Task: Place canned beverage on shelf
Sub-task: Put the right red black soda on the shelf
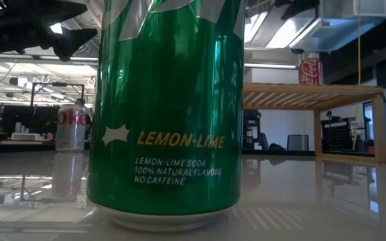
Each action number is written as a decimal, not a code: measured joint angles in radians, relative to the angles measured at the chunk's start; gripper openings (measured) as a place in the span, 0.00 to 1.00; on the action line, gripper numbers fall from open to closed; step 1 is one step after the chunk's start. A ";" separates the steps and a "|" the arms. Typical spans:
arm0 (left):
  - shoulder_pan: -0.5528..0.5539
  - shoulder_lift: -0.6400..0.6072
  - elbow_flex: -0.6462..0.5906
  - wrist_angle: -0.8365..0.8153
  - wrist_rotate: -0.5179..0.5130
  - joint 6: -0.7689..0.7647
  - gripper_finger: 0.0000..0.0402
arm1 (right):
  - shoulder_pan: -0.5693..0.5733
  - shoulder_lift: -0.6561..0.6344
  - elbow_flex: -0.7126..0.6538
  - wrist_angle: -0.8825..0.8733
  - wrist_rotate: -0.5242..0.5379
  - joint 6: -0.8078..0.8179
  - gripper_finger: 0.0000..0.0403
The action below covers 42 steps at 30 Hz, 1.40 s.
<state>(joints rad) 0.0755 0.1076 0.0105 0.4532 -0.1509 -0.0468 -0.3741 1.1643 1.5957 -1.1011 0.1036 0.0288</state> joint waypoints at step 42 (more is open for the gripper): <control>-0.115 1.117 0.334 0.235 -0.015 -0.078 0.87 | 0.486 0.324 -0.552 0.847 0.035 0.021 0.88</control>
<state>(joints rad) -0.0396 1.2246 0.3445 0.6884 -0.1661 -0.1243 0.1116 1.4881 1.0438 -0.2542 0.1382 0.0495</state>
